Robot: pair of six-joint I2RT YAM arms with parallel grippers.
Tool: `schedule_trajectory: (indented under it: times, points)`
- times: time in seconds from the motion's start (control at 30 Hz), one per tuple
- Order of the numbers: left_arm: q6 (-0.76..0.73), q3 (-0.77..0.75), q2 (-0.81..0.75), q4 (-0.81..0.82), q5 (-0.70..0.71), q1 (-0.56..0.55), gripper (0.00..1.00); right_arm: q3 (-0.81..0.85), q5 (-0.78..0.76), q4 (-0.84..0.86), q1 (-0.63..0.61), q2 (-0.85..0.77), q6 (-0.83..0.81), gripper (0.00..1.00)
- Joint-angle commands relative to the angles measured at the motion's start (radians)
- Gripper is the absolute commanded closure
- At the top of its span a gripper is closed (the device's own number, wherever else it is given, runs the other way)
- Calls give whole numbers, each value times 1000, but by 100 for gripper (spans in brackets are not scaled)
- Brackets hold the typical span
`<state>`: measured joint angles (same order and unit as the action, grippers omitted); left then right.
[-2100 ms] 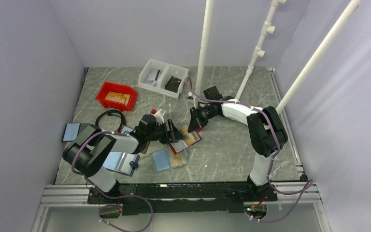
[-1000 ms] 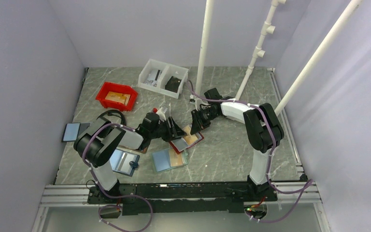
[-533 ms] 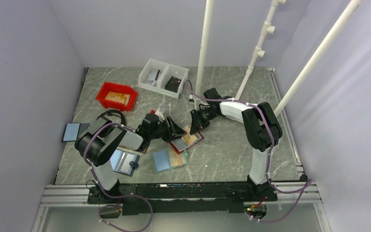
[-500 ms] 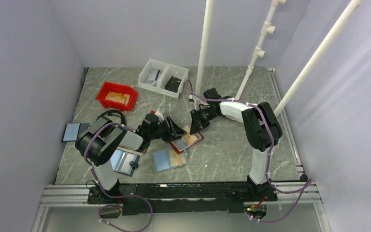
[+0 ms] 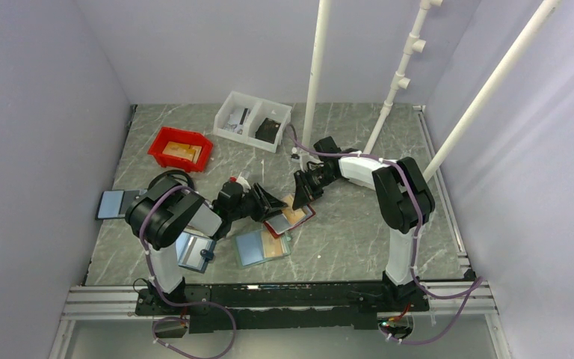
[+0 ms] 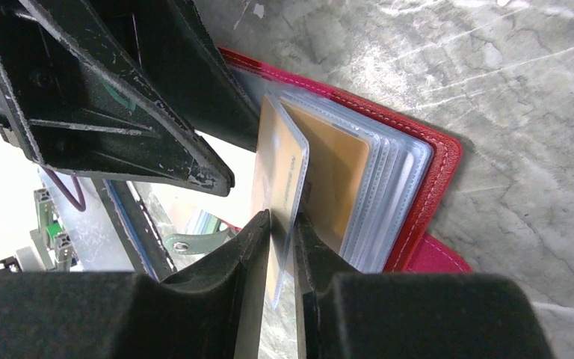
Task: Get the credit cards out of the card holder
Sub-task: Remove the credit card from the card holder.
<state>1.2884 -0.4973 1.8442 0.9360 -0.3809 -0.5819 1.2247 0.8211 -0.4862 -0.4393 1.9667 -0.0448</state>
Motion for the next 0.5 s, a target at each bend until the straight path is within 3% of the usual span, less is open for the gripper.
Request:
schedule_trajectory:
  times: [0.0,0.2,0.47]
  points:
    - [9,5,0,70,36,2,57,28,-5,-28,-7,24,-21,79]
    - [-31,-14,-2,32,28,2,67,35,3,-41,-7,32,-28,78]
    - [-90,-39,2,-9,-5,2,67,39,-18,-51,-3,17,-44,76]
